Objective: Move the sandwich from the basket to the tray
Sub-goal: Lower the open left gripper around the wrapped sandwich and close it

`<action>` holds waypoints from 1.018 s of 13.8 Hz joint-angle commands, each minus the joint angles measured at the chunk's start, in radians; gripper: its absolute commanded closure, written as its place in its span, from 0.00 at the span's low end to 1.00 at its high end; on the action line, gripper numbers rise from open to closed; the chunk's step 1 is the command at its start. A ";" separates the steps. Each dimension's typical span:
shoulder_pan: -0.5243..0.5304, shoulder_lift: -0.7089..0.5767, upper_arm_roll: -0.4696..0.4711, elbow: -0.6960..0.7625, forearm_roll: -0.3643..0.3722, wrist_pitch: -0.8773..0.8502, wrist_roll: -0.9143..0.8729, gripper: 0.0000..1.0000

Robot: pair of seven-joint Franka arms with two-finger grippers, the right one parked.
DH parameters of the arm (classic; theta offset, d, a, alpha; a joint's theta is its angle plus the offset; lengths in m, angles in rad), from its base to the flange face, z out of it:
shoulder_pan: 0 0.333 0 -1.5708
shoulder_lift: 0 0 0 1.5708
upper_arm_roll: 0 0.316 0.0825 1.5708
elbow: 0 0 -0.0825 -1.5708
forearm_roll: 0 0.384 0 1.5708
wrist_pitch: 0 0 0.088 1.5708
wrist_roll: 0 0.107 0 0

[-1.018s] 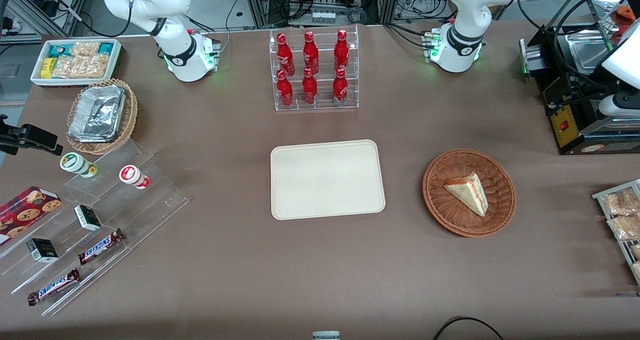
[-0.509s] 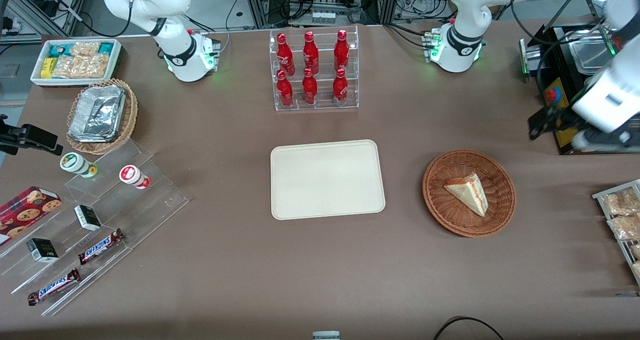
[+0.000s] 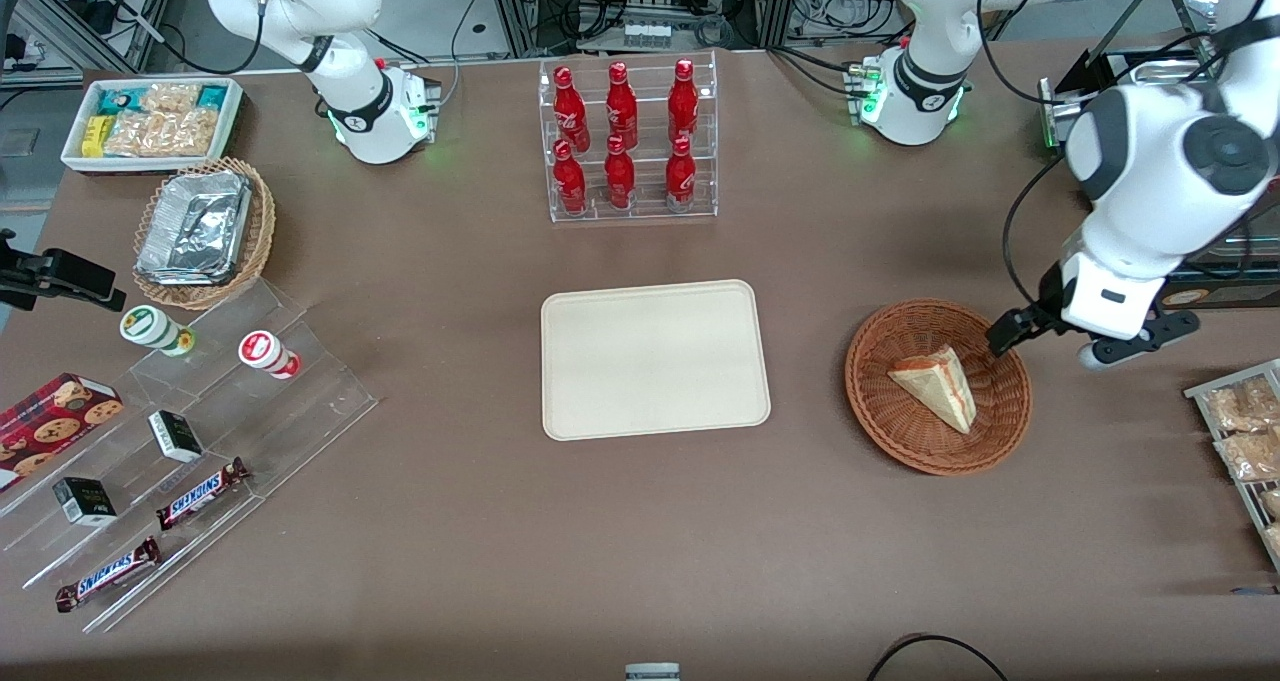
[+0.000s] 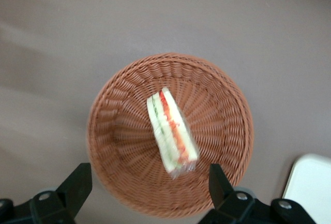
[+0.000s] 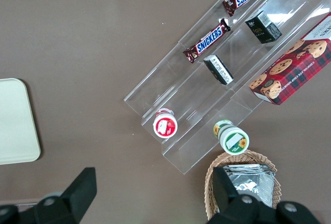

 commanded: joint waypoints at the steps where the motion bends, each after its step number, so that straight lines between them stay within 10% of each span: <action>1: 0.003 0.045 -0.028 -0.066 -0.011 0.161 -0.232 0.00; 14: 0.002 0.231 -0.046 -0.203 -0.009 0.535 -0.401 0.00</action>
